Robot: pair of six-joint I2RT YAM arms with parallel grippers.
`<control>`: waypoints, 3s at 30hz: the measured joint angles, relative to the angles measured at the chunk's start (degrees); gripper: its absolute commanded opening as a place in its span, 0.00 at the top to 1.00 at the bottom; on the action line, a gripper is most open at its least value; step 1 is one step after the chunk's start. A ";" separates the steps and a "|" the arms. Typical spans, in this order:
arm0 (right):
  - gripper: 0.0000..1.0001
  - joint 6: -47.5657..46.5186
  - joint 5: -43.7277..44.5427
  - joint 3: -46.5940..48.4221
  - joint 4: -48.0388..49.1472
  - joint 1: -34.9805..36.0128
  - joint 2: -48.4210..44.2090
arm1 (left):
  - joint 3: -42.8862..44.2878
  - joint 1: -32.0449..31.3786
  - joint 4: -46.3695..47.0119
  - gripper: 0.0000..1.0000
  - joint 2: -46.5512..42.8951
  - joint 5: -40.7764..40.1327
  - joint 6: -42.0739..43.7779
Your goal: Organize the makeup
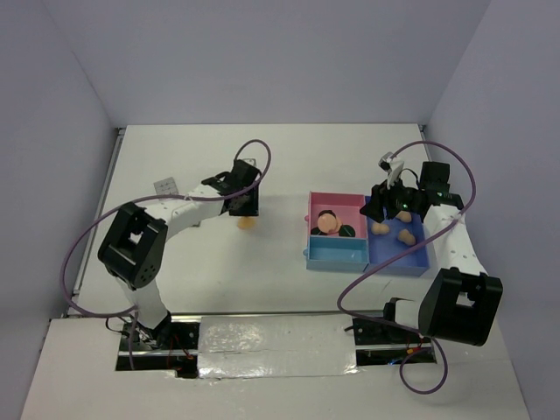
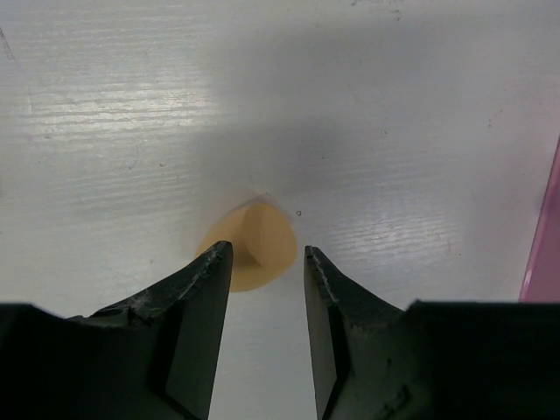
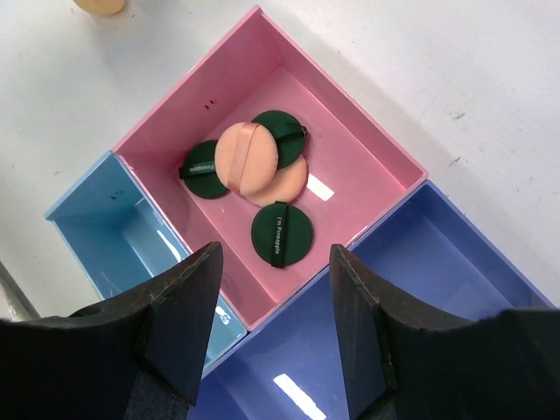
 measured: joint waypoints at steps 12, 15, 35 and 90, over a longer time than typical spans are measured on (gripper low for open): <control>0.40 1.01 -1.07 0.00 0.11 0.00 0.00 | 3.54 -2.47 -4.52 0.54 6.32 -5.55 2.82; 0.40 1.07 -1.25 0.00 0.11 0.00 0.00 | 3.72 -2.56 -4.52 0.68 6.45 -6.45 3.10; 0.40 3.67 -3.61 6.93 -0.26 -0.07 -0.63 | -2.29 -5.99 0.96 1.00 -3.91 0.02 3.69; 0.55 26.84 -12.28 12.70 11.21 -11.39 -4.09 | 29.18 -22.12 46.05 0.52 34.49 40.19 -21.33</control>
